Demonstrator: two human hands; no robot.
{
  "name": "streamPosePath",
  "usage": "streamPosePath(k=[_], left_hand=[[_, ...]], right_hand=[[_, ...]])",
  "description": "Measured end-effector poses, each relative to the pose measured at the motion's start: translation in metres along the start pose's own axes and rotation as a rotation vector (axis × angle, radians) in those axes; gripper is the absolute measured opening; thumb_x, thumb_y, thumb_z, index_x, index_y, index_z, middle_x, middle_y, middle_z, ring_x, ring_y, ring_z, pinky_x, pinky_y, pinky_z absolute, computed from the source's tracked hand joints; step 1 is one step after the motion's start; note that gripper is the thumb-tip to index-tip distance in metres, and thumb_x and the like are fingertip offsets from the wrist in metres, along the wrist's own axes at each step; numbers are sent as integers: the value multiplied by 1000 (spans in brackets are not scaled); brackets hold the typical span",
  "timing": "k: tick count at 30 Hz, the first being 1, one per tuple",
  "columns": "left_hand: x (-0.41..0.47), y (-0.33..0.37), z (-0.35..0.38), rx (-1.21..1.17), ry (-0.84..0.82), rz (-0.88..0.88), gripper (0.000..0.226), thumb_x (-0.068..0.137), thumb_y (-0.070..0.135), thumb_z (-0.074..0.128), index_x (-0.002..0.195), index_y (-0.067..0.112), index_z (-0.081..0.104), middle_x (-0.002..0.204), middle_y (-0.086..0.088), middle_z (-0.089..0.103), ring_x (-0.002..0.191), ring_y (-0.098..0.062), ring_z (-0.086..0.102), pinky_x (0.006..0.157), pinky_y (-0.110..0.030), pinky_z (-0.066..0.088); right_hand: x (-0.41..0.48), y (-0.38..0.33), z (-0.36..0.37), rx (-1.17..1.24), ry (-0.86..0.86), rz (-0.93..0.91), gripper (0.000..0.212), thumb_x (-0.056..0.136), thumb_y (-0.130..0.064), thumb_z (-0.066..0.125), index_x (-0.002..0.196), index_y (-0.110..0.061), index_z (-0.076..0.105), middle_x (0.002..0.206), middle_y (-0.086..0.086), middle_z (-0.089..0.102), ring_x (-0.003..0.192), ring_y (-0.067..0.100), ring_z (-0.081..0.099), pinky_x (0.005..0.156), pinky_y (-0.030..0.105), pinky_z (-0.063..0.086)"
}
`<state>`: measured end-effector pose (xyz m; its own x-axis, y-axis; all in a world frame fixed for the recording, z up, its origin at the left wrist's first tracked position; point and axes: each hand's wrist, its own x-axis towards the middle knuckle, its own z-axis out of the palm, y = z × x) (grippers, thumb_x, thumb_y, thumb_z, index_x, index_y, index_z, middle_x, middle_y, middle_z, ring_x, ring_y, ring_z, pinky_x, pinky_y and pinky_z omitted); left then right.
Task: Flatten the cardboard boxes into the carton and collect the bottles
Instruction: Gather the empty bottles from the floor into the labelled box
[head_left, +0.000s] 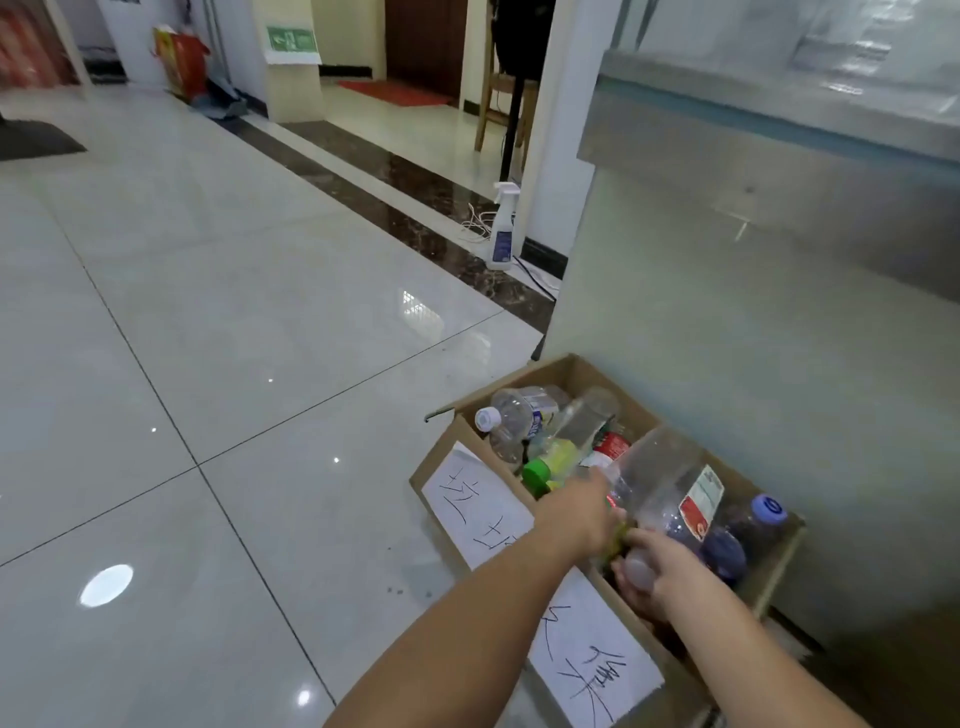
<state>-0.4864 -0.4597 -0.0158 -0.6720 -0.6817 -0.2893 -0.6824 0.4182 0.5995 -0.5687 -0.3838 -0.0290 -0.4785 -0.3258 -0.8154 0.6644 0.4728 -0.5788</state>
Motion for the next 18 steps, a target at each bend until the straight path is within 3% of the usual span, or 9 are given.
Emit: streamPosePath(k=[4,7,10,13,18], left_hand=[[-3,10,9,77,-32,-37,53,98,42,42,140,11,34,136,-17,50,125,-35,51,98,-44,43],[-8,10,9,114,-37,-47,55,98,41,41,141,8,31,131,-18,55,122,-36,52,96,-43,43],[-14,9,0,108,-56,-35,50,98,40,43,134,6,39,129,-17,57,120,-34,53,95,-41,43],[-20,10,-5,123,-60,-6,45,97,39,46,128,6,46,128,-17,57,119,-33,54,94,-40,44],[-27,16,-2,364,-60,64,43,97,33,50,130,5,45,128,-15,55,117,-32,55,93,-40,44]], right_hand=[[26,19,-8,-18,-4,12,6,93,-3,51,88,-6,54,51,15,56,29,23,54,31,23,46],[34,28,-8,-92,-11,-8,2,90,-1,55,89,-2,55,43,15,60,30,24,58,32,25,48],[38,32,-10,-103,-15,-10,21,88,-3,58,109,-1,59,40,14,59,27,21,54,36,23,47],[40,37,-14,-123,69,-24,42,80,-8,68,120,3,57,65,19,65,45,25,57,50,27,48],[24,32,-26,-210,73,-23,42,80,-10,70,117,3,56,88,22,62,57,26,54,52,28,45]])
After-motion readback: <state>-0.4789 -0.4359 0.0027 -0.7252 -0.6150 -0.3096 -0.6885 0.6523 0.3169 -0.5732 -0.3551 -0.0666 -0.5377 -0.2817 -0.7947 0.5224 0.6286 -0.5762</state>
